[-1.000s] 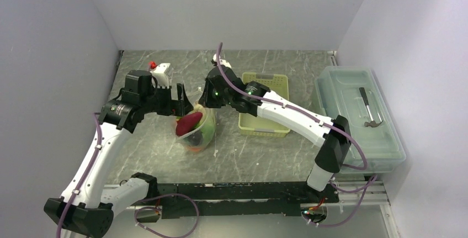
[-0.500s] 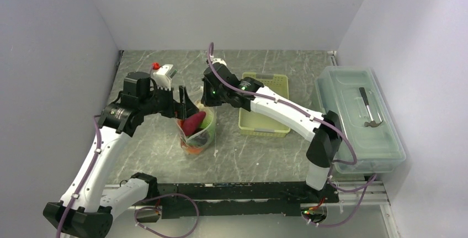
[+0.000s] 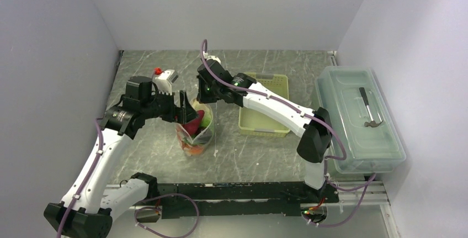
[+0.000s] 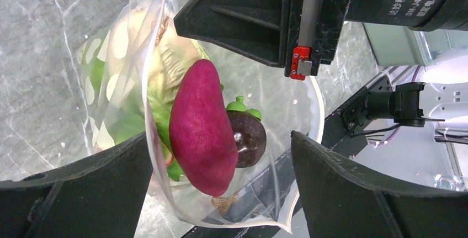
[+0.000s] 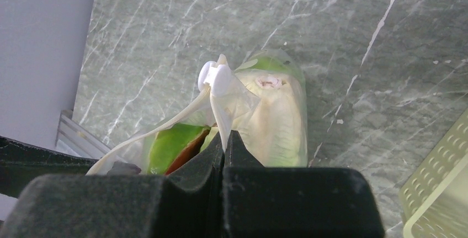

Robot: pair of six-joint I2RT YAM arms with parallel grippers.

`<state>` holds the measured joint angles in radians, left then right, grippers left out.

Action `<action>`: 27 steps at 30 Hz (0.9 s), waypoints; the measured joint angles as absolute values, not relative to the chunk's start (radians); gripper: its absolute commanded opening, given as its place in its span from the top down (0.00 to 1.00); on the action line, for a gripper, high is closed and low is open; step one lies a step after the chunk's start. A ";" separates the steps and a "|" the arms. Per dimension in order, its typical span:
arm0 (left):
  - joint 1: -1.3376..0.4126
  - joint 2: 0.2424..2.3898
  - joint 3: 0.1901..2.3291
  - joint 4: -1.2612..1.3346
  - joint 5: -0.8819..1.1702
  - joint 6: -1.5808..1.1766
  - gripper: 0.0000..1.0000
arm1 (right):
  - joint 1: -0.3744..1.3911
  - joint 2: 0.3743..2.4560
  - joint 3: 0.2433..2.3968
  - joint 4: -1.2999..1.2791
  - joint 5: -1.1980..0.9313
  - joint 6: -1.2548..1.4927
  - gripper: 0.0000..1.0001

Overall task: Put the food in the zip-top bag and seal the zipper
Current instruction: Adjust the zipper food storage bag at the center of the board.

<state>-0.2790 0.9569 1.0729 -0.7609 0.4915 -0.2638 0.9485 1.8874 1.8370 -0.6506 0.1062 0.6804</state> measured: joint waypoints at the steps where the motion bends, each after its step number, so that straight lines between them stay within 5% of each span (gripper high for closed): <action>1: -0.279 0.957 1.073 -0.761 0.491 -0.263 0.09 | 0.949 1.888 1.837 -0.651 0.106 0.680 1.00; 11: -0.279 0.957 1.080 -0.822 0.445 -0.283 0.01 | 0.949 1.889 1.839 -0.656 0.125 0.692 1.00; 27: -0.279 0.926 1.244 -1.117 0.328 -0.461 0.00 | 0.948 1.904 1.843 -0.658 0.152 0.722 1.00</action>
<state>-0.2790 0.9264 1.2442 -1.1172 0.3283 -0.4610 0.9482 1.9041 1.8435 -0.6582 0.1520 0.7219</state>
